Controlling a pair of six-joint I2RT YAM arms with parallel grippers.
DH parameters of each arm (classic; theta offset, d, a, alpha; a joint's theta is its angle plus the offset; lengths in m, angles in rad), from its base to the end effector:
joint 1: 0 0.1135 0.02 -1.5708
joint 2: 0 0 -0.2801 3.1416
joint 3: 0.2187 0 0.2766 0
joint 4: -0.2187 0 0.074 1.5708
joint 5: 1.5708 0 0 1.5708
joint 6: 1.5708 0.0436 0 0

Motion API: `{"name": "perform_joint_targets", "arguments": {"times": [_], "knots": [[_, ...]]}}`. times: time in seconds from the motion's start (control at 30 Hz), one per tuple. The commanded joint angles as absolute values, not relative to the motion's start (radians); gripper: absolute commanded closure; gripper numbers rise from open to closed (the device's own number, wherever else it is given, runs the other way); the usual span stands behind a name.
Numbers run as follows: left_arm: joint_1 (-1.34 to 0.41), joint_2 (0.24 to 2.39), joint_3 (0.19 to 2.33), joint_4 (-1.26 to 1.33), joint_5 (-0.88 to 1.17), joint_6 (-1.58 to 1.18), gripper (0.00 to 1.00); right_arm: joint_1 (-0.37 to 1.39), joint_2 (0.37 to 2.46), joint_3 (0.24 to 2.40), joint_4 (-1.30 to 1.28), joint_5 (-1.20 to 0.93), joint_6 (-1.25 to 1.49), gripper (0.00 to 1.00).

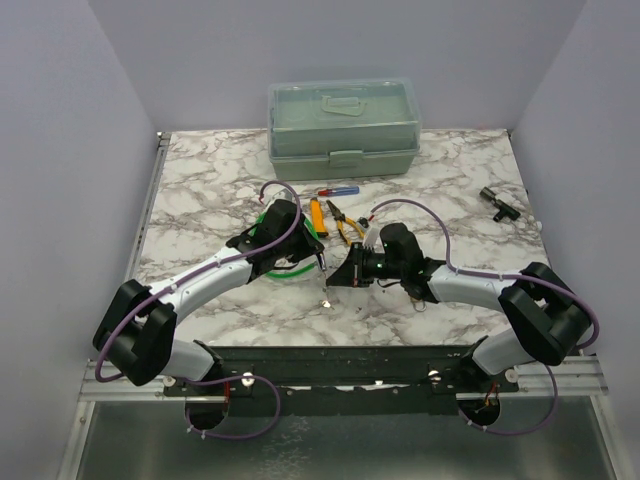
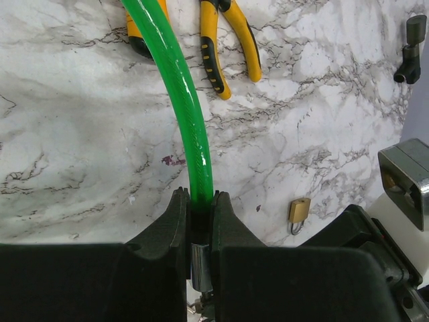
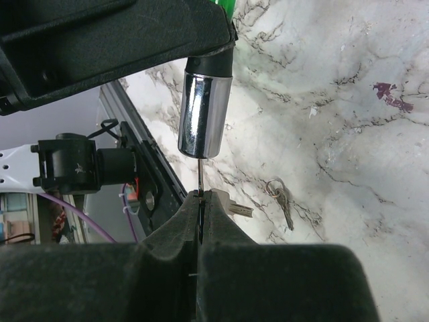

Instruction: Unlock with the key

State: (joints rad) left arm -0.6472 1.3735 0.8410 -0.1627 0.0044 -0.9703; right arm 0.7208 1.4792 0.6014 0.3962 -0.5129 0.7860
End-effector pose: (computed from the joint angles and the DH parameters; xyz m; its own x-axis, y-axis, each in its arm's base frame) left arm 0.2540 -0.1922 0.2275 -0.7884 -0.4383 -0.4316 -0.0794 0.7683 -0.6352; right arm 0.2205 0.2222 0.1712 -0.8840 0.0441 -0.4655 -0.3911 0.4761 0.7877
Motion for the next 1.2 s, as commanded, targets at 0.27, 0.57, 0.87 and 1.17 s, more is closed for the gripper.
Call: {"name": "perform_joint_targets", "arguments": {"times": [0.27, 0.57, 0.87, 1.17], "knots": [[-0.644, 1.334, 0.831, -0.126, 0.026, -0.98, 1.0, 0.728, 1.478, 0.609, 0.409, -0.473, 0.793, 0.99], [-0.644, 1.326, 0.827, -0.126, 0.023, -0.981, 1.0, 0.727, 1.459, 0.621, 0.394, -0.442, 0.792, 0.99], [-0.644, 1.319, 0.824, -0.125, 0.015, -0.981, 1.0, 0.727, 1.44, 0.617, 0.378, -0.427, 0.788, 1.0], [-0.643, 1.317, 0.818, -0.124, 0.012, -0.982, 1.0, 0.727, 1.434, 0.606, 0.386, -0.425, 0.792, 0.99]]}}
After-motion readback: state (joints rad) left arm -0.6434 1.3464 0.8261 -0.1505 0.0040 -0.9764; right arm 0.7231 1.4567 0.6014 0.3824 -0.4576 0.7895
